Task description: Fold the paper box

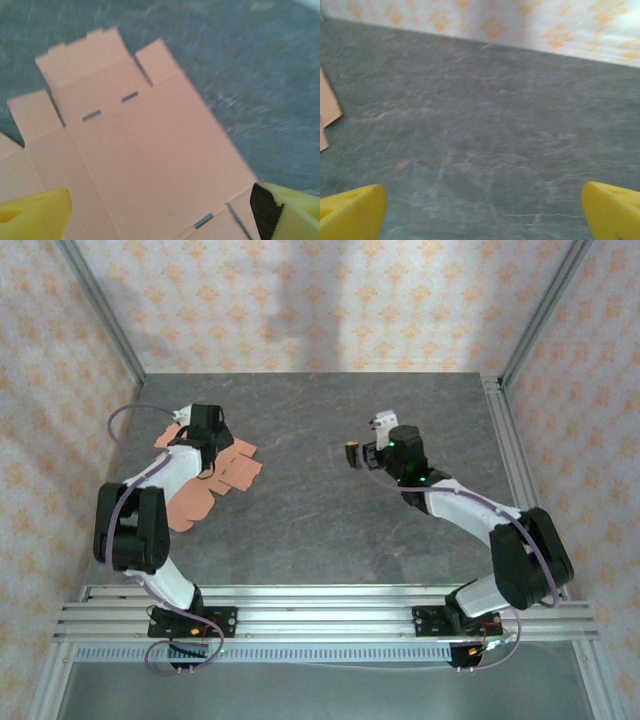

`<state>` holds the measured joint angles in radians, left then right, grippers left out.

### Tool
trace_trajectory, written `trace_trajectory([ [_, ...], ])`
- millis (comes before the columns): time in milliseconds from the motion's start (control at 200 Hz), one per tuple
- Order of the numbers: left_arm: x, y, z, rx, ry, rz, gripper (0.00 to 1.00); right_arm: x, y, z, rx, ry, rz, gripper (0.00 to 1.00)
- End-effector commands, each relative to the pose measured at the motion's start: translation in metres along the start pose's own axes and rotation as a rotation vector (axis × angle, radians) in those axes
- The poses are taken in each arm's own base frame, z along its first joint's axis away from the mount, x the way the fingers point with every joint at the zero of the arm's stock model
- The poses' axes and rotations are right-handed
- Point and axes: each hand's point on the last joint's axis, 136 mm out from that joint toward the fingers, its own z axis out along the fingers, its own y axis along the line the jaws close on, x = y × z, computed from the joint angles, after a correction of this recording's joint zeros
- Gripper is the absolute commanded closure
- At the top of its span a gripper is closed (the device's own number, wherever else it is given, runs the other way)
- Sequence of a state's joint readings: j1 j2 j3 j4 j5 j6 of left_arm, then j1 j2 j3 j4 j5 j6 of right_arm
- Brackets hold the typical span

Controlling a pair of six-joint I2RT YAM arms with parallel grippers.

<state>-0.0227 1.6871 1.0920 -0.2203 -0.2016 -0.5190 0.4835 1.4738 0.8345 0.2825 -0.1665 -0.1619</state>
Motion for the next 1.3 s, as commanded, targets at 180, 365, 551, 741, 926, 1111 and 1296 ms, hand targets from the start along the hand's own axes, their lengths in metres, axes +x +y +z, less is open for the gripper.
trace_trajectory([
  [180, 0.040, 0.002, 0.033, -0.050, 0.241, -0.018, 0.18, -0.004, 0.017, 0.015, -0.025, 0.008, 0.029, 0.01],
  [365, 0.064, -0.020, 0.045, 0.030, 0.325, 0.043, 0.20, 0.002, 0.002, 0.020, 0.066, 0.087, 0.061, 0.01],
  [551, 0.087, -0.053, 0.038, 0.125, 0.347, 0.172, 0.22, -0.002, -0.006, 0.026, 0.126, 0.122, 0.126, 0.01],
  [741, 0.124, -0.099, 0.019, 0.286, 0.405, 0.278, 0.22, -0.005, -0.036, 0.026, 0.267, 0.105, 0.231, 0.01],
  [926, 0.158, -0.148, -0.012, 0.436, 0.422, 0.364, 0.22, -0.005, -0.043, 0.026, 0.243, 0.096, 0.339, 0.01],
  [1111, 0.135, -0.184, -0.060, 0.590, 0.277, 0.329, 0.21, -0.003, -0.045, 0.034, 0.181, 0.143, 0.458, 0.01],
  [1296, 0.093, -0.150, -0.077, 0.488, 0.139, 0.291, 0.21, 0.006, -0.034, 0.050, 0.130, 0.218, 0.462, 0.01],
])
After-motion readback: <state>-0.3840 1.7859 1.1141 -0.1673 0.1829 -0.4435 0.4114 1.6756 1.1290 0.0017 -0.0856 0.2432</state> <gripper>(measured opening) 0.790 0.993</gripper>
